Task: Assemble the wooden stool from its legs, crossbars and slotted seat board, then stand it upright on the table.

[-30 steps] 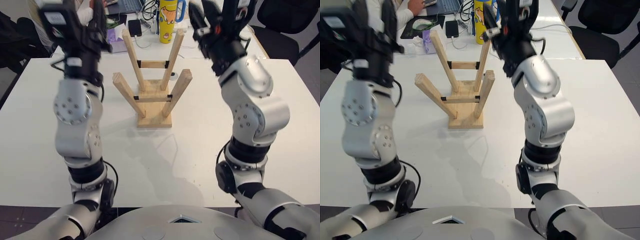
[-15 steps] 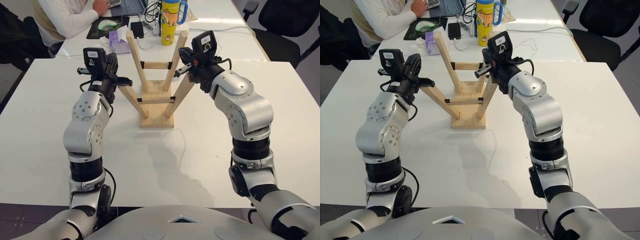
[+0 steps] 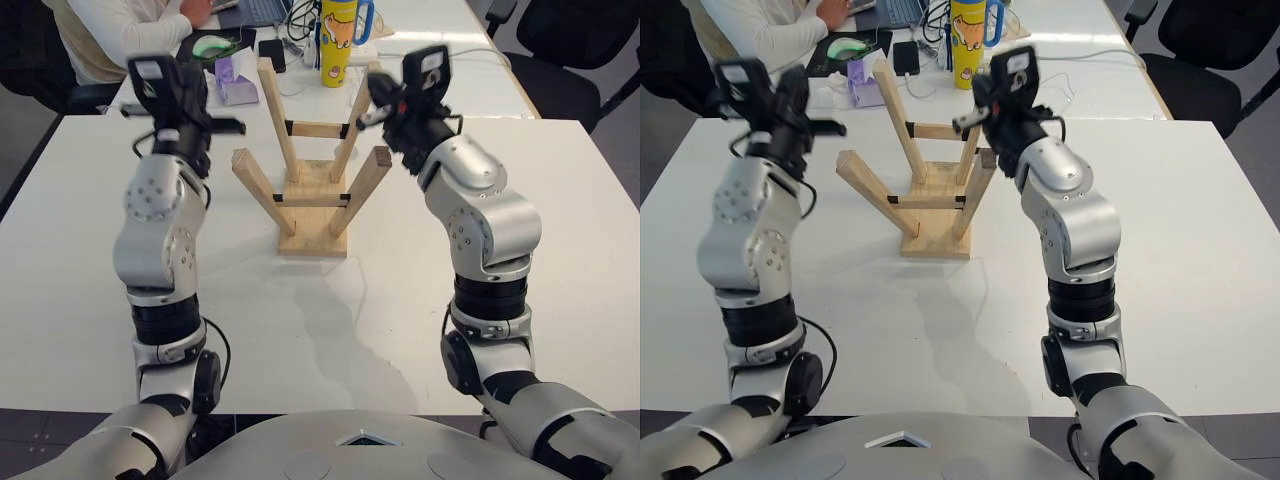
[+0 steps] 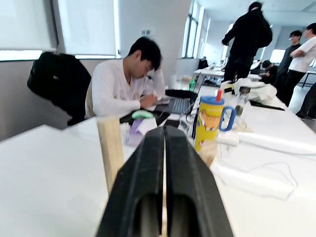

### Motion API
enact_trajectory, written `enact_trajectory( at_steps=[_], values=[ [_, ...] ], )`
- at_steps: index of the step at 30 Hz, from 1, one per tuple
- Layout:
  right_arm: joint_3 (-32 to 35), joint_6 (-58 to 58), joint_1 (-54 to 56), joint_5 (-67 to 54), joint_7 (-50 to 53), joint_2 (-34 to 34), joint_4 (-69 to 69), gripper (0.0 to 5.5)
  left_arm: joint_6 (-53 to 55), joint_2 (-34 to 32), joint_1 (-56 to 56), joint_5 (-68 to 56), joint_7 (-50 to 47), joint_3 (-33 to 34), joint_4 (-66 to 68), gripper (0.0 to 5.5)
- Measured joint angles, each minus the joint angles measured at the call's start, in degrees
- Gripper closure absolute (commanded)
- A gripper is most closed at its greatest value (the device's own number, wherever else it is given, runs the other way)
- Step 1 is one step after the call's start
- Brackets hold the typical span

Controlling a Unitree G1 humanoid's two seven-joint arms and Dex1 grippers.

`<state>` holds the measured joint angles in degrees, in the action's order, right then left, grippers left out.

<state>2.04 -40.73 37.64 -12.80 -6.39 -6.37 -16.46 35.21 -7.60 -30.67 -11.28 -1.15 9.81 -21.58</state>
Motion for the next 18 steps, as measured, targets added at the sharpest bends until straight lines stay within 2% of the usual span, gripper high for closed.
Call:
enact_trajectory(
  at_steps=[3,6,8,9,10,11,14,18],
  values=[
    [4.6,5.5,4.5,-1.6,2.0,1.2,-0.9,5.5,1.6,1.2,-3.6,-4.7,0.3,1.6,-1.4,5.49],
    [5.3,6.5,6.2,-1.9,1.5,0.5,-1.5,5.5,5.6,2.8,-5.3,-10.8,2.0,2.3,-2.7,5.49],
    [1.5,4.0,4.3,-1.2,-1.0,-1.8,-1.3,5.5,8.5,2.7,-3.2,-11.5,3.7,-0.1,-1.8,5.49],
    [-2.6,1.2,1.6,0.1,-3.2,-4.3,-0.6,5.5,9.3,2.5,-0.2,-11.2,4.6,-2.0,0.0,5.49],
    [-6.8,-2.5,-1.6,1.2,-5.0,-6.6,1.2,5.5,8.7,2.3,3.0,-10.2,5.4,-4.1,2.0,5.49],
    [-8.1,-4.5,-3.4,1.8,-5.7,-8.3,1.5,5.5,7.3,1.6,3.7,-9.5,6.3,-5.0,2.7,5.49],
    [-9.2,-10.1,-4.5,1.5,-7.3,-10.9,2.6,5.5,3.0,0.3,4.0,-7.8,8.2,-6.4,5.9,5.49],
    [-9.2,-10.0,-4.2,1.3,-7.4,-10.7,3.8,5.5,-1.9,0.0,3.9,-7.7,9.5,-6.3,10.1,5.49]
  ],
)
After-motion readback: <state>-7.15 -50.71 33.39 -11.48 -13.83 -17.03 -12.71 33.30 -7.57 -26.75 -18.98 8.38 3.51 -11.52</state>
